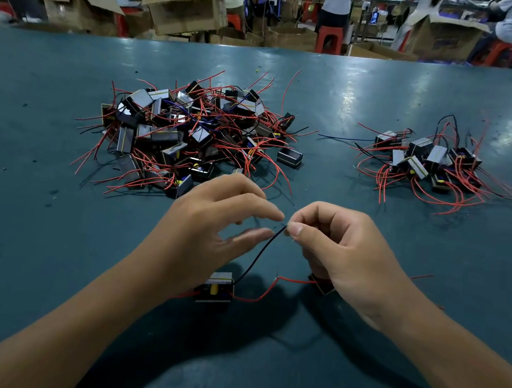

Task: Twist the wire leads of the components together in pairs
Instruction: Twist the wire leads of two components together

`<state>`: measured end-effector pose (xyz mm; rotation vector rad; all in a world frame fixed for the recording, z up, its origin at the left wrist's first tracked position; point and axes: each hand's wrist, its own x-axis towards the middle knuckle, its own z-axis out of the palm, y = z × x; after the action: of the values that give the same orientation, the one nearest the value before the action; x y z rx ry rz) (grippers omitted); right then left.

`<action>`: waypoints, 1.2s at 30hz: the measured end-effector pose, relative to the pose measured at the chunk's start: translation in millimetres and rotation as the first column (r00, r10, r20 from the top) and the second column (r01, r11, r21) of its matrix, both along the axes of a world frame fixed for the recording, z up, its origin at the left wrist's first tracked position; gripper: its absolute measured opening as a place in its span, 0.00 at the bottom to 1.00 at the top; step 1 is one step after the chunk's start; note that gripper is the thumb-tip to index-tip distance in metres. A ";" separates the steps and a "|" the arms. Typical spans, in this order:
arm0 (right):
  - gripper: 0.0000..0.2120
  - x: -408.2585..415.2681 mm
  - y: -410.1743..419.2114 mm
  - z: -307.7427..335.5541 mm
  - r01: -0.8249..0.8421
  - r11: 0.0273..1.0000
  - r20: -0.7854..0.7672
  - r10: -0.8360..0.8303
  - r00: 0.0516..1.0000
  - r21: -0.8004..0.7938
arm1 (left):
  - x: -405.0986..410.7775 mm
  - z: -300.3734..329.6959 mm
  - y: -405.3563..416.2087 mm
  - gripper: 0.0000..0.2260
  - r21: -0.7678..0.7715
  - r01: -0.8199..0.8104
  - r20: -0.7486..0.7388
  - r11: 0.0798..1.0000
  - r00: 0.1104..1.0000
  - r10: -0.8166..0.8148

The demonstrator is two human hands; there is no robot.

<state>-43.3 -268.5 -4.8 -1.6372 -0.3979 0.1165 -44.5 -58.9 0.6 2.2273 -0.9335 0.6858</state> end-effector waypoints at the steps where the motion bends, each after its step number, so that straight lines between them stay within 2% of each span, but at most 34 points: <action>1: 0.08 -0.1 0.2 -0.2 -0.007 1.000 -0.005 0.007 1.000 0.002 | 0.2 -0.2 0.1 0.08 0.007 -0.006 0.011 1.000 1.000 0.006; 23: 0.02 -3.8 1.3 0.0 -0.023 0.998 0.089 0.028 0.996 -0.050 | 3.3 0.6 3.0 0.07 0.126 -0.055 0.115 0.991 0.993 0.040; 32: 0.03 -3.6 4.5 -2.2 -0.049 0.993 0.147 0.065 0.987 -0.110 | 4.1 4.8 6.4 0.07 0.208 -0.060 0.238 0.976 0.971 0.009; 36: 0.04 -5.2 5.3 -4.9 -0.043 0.989 0.183 0.069 0.981 -0.142 | 1.6 6.9 7.5 0.07 0.220 -0.050 0.227 0.974 0.974 -0.002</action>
<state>-48.5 -263.1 -9.7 -1.7803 -0.5914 0.0322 -42.8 -51.4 7.5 2.3958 -1.1468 0.8995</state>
